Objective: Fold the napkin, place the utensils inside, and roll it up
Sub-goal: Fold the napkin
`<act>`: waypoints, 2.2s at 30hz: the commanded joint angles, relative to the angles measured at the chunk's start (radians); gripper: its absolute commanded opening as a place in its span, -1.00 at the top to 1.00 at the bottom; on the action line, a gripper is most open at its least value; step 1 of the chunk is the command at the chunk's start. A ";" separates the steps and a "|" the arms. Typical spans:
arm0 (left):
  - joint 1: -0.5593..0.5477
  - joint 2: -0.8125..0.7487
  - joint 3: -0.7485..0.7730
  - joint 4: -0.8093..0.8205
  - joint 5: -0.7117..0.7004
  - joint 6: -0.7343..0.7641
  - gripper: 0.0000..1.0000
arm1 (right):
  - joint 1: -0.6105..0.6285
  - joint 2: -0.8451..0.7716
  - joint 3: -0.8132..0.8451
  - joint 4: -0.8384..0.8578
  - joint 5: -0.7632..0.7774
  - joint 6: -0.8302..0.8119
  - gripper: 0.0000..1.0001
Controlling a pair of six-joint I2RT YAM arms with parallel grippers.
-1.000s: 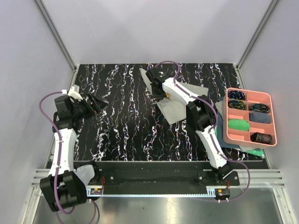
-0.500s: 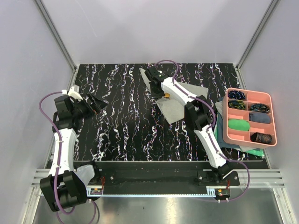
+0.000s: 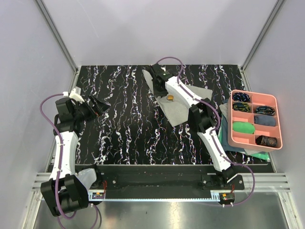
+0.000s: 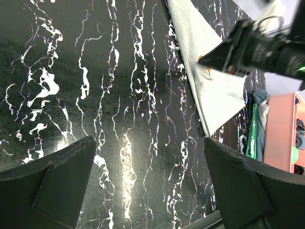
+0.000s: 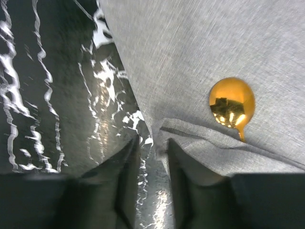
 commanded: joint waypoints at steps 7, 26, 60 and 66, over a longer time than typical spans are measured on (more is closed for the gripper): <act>0.005 -0.005 0.001 0.045 0.031 -0.004 -0.97 | -0.039 -0.153 -0.012 -0.015 0.009 -0.063 -0.20; 0.005 -0.011 -0.003 0.045 0.016 -0.004 -0.97 | 0.065 -0.346 -0.592 0.137 0.031 -0.089 0.17; 0.004 -0.012 -0.003 0.046 0.011 -0.002 -0.97 | 0.078 -0.244 -0.616 0.165 0.088 -0.160 0.43; 0.005 -0.012 -0.003 0.046 0.011 -0.004 -0.97 | 0.078 -0.238 -0.656 0.160 0.087 -0.146 0.75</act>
